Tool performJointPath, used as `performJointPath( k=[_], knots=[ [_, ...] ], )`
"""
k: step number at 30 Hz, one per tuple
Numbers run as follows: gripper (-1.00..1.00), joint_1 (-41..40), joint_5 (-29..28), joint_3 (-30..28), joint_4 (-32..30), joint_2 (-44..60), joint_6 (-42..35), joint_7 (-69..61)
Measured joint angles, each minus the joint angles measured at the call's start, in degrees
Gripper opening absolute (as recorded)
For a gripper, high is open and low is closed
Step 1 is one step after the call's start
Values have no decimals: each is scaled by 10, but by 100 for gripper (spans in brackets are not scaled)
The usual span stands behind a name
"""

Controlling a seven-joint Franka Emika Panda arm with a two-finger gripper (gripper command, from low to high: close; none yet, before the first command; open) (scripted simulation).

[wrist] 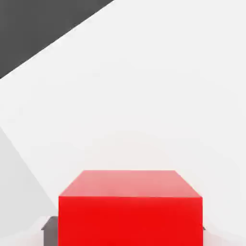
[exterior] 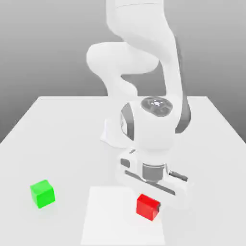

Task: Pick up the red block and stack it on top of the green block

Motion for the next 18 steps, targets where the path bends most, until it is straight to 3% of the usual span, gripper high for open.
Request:
performJointPath(
  k=[5, 18],
  knots=[
    [-100, -19, 41, 7, -12, -86, -73, -42],
    [-100, -213, 55, -71, -5, -128, -122, -267]
  ],
)
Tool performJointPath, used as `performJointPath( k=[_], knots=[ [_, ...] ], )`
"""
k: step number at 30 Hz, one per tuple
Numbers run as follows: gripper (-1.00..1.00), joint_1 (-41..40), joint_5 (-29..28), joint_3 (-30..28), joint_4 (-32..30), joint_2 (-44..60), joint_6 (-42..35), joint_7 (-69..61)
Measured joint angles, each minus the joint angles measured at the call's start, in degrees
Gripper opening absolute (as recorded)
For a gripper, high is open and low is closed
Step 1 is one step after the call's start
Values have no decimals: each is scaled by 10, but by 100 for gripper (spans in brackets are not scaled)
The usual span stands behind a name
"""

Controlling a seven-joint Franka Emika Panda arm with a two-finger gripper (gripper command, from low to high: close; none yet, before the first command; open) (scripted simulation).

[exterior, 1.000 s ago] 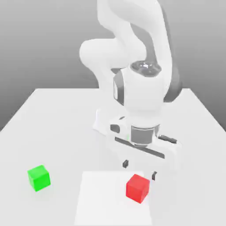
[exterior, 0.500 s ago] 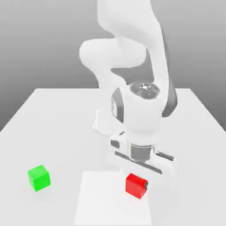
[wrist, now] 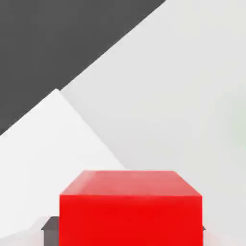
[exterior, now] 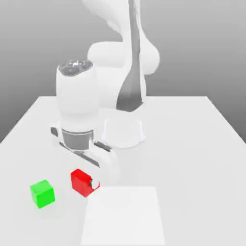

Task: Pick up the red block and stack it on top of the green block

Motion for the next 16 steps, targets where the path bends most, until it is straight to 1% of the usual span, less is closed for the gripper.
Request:
performJointPath(
  k=[7, 9, 12, 13, 16],
  knots=[
    [-100, -89, -5, -57, 5, -15, -20, -113],
    [-100, -109, 3, -55, 6, 10, 4, -130],
    [-100, -106, 19, -41, 9, 67, 58, -145],
    [100, -108, 24, -37, 10, 87, 76, -149],
    [100, -108, 24, -37, 10, 87, 76, -149]
  ],
)
